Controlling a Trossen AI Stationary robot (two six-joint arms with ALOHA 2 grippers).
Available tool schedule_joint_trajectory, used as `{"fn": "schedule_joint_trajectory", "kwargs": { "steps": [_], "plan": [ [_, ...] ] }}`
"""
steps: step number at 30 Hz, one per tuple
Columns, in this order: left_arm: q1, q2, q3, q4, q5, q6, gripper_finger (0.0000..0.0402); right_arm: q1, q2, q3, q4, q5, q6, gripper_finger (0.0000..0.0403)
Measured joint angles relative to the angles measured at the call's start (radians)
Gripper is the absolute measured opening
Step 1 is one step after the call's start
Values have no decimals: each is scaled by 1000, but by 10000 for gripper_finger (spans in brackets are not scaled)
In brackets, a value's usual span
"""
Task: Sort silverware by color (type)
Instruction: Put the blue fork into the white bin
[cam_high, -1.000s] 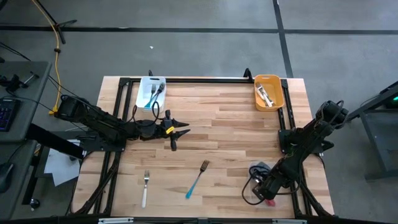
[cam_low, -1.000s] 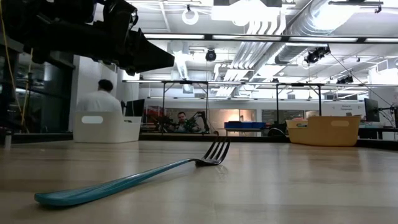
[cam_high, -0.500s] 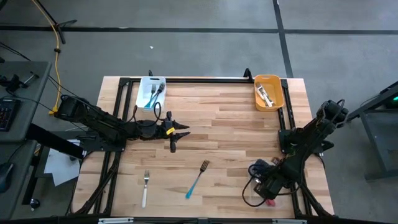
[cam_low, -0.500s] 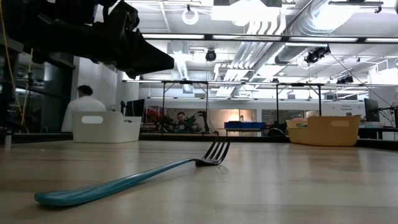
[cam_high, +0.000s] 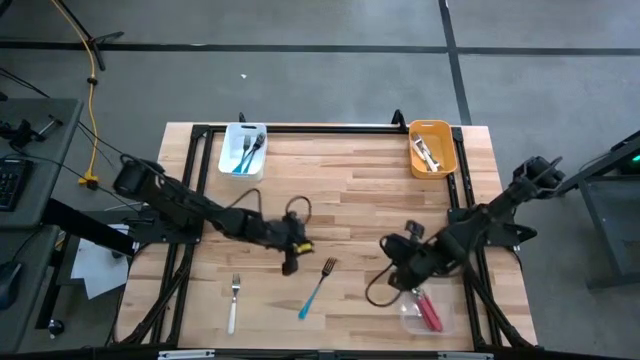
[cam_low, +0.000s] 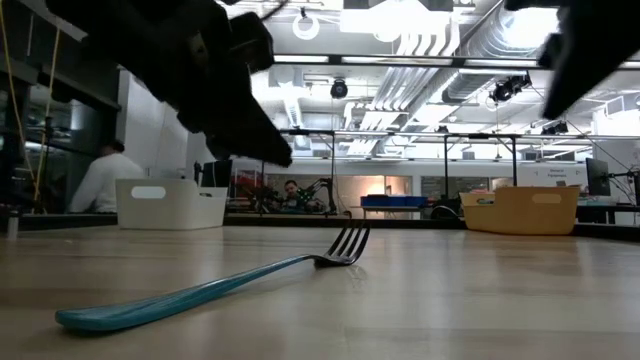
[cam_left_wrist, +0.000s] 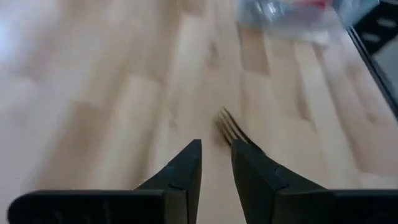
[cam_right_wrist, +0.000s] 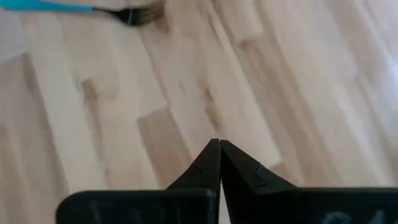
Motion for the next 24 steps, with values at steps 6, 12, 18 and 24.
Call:
{"fn": "schedule_joint_trajectory", "kwargs": {
  "steps": [6, 12, 18, 24],
  "plan": [
    [-72, 124, 131, -139, 70, -150, 112, -112, 0, 0, 124, 6, -255, 1],
    [-125, 213, 238, -264, 5, -174, 155, -183, 0, 0, 226, 5, -429, 1],
    [-151, 267, 312, -323, -58, -221, 172, -212, 0, -1, 269, 5, -494, 0],
    [-178, 274, 335, -381, -117, -254, 173, -217, 0, -1, 282, 37, -507, 0]
  ]
}}
